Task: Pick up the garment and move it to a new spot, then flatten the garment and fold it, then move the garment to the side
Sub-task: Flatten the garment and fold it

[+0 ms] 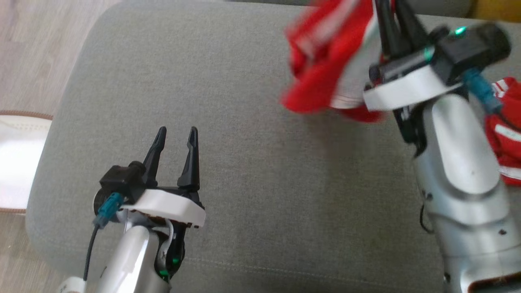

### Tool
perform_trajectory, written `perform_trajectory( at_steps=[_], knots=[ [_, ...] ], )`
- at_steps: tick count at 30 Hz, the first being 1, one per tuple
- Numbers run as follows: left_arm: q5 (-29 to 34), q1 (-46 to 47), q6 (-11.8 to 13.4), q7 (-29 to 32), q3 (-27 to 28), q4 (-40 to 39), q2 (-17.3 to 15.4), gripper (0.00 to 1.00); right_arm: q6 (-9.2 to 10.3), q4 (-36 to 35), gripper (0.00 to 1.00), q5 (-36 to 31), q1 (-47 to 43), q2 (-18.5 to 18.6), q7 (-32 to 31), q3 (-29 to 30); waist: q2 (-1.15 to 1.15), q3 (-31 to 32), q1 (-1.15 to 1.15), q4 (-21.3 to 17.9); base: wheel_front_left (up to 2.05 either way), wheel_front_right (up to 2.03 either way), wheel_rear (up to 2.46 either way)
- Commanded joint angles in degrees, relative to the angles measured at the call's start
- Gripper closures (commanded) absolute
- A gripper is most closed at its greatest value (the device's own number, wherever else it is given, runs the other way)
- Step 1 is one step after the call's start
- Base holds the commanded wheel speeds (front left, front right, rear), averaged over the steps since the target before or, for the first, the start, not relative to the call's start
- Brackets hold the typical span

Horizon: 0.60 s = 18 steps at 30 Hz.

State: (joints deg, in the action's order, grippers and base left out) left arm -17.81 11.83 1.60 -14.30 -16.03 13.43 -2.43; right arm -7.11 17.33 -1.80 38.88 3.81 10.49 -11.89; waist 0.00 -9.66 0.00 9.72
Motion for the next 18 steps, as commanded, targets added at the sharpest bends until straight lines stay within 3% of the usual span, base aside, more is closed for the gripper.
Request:
perform_trajectory(
  at_steps=[1,5,10,17,18],
  knots=[
    [0.2,0.7,0.5,-0.7,1.9,-1.6,-0.4,0.00,-0.37,-2.9,1.00,0.6,1.8,-0.6,0.6,-1.4,0.00,0.4,0.00,-0.3,0.00,0.00,0.00],
    [0.2,0.4,0.4,-0.7,1.9,-1.8,-0.4,0.00,-0.37,-2.1,1.00,-0.1,-0.2,2.4,-1.4,-6.4,0.00,0.6,0.00,-0.6,0.00,0.00,0.00],
    [0.1,0.2,0.3,-0.7,1.6,-1.7,-0.4,0.00,-0.37,1.2,1.00,1.2,-4.9,6.6,-1.9,-16.9,0.00,0.5,0.00,-0.9,0.00,0.00,0.00],
    [0.4,0.2,0.1,-0.7,1.5,-1.4,-0.4,0.00,-0.37,5.6,1.00,3.1,-5.4,7.7,-1.4,-28.8,0.00,0.4,0.00,-1.5,0.00,0.00,0.00],
    [0.4,0.2,0.1,-0.7,1.5,-1.3,-0.4,0.00,-0.37,6.5,0.09,3.5,-5.1,7.8,-1.4,-30.0,0.00,0.4,0.00,-1.5,0.00,0.00,0.00]
  ],
)
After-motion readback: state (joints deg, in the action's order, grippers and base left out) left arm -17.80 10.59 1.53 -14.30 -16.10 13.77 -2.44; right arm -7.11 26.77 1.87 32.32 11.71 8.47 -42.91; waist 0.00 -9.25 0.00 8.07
